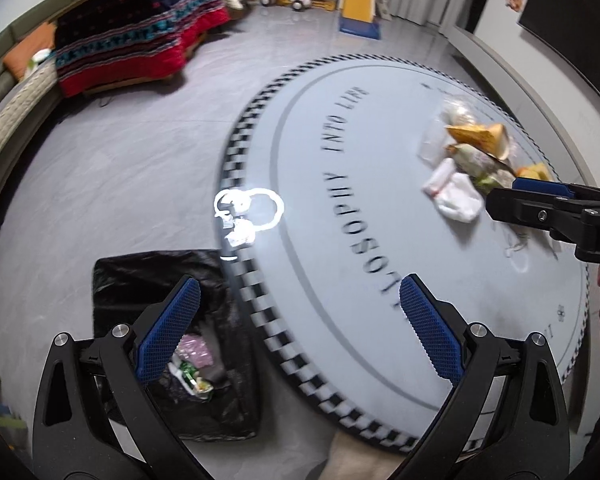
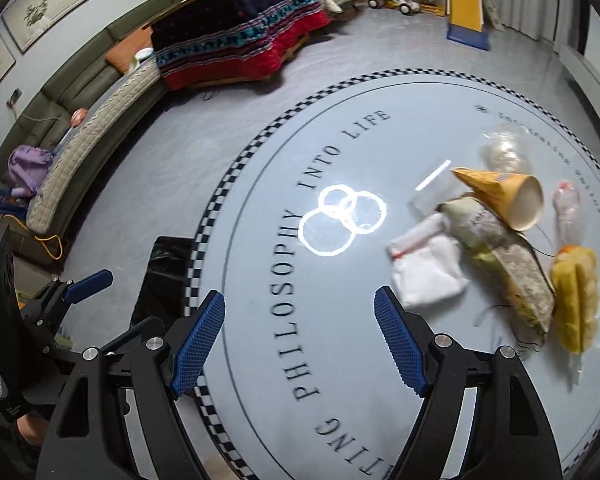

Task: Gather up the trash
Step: 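Grasp the white glove with the left gripper while the right grasps the yellow sponge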

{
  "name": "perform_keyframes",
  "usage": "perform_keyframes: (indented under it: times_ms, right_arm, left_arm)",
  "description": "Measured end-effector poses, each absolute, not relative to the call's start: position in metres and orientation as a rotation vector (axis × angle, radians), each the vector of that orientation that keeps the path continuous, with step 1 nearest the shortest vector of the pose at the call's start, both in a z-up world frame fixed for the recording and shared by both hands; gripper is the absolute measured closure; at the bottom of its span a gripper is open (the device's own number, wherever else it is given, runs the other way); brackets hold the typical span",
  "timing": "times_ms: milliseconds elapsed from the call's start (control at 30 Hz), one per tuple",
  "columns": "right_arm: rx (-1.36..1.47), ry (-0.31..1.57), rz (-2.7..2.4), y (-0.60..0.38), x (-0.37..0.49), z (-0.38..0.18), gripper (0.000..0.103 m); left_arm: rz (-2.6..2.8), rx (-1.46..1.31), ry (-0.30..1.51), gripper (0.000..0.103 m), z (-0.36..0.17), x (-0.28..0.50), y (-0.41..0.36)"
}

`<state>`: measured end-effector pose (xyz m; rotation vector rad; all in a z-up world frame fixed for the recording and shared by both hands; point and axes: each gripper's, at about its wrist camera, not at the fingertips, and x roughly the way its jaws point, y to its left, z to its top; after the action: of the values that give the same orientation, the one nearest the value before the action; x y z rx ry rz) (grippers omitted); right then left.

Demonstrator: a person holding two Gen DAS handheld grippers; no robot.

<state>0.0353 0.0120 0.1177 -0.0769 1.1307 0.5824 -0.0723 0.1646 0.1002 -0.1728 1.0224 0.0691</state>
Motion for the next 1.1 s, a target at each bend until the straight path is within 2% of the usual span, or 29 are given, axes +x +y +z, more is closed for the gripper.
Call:
perform_keyframes:
  times_ms: [433, 667, 900, 967, 1100]
  right_arm:
    - [-0.083, 1.151, 0.412, -0.116, 0.072, 0.112, 0.025]
    - [-0.092, 1.166, 0.356, -0.17, 0.106, 0.107, 0.026]
    - [-0.098, 1.214, 0.375, -0.188, 0.139, 0.077, 0.026]
    - [-0.109, 1.228, 0.382, -0.189, 0.145, 0.069, 0.035]
    - [-0.111, 1.25, 0.428, -0.189, 0.151, 0.056, 0.042]
  left_arm:
    - [-0.04, -0.134, 1.113, 0.006, 0.088, 0.005, 0.054]
    - [-0.022, -0.117, 1.164, 0.006, 0.075, 0.045, 0.027]
    - [0.007, -0.107, 1.229, 0.006, 0.049, 0.083, 0.008]
    - [0.016, -0.105, 1.241, 0.006, 0.043, 0.091, 0.005]
    - [0.027, -0.106, 1.259, 0.006, 0.032, 0.103, 0.0]
